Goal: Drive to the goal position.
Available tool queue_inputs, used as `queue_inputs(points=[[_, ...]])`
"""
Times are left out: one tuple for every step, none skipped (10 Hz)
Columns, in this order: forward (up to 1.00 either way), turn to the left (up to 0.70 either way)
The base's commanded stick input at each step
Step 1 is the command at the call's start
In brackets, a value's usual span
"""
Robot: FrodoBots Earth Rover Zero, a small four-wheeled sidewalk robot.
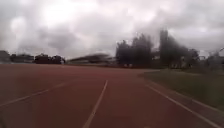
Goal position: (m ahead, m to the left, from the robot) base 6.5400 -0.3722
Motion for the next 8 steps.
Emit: queue_inputs(points=[[0.70,0.00],[0.70,0.00],[0.70,0.00],[0.70,0.00],[0.70,0.00],[0.70,0.00],[0.70,0.00],[0.70,0.00]])
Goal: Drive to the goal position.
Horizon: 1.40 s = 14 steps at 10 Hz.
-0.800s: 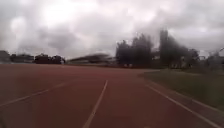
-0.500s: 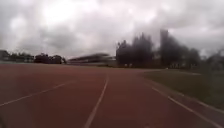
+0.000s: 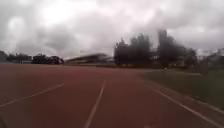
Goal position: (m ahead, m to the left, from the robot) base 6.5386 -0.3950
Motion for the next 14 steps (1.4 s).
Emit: queue_inputs(points=[[0.70,-0.25],[0.70,-0.23],[0.70,0.00],[0.70,0.00],[0.70,0.00],[0.70,0.00],[0.70,0.00],[0.70,0.00],[0.70,0.00],[0.70,0.00],[0.70,0.00],[0.70,0.00],[0.70,0.00],[0.70,0.00]])
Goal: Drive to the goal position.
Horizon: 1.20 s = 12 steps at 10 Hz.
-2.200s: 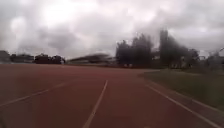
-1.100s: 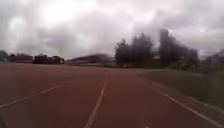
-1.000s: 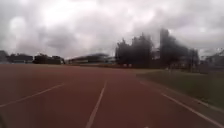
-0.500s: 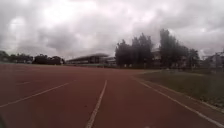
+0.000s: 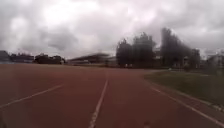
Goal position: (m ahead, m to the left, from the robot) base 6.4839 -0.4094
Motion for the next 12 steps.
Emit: queue_inputs(points=[[0.70,-0.18],[0.70,-0.09],[0.70,-0.01],[0.70,0.00],[0.70,0.00],[0.70,0.00],[0.70,0.00],[0.70,-0.22],[0.70,-0.22],[0.70,-0.04],[0.70,-0.01],[0.70,0.00]])
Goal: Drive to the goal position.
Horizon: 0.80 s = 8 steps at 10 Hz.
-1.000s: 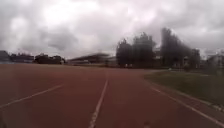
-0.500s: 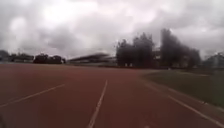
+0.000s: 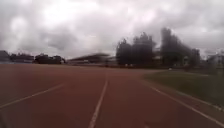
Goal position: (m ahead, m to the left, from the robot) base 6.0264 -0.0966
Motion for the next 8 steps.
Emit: queue_inputs(points=[[0.70,0.00],[0.70,-0.11],[0.70,-0.13],[0.70,0.00],[0.70,0.00],[0.70,-0.03],[0.70,-0.09],[0.70,0.00]])
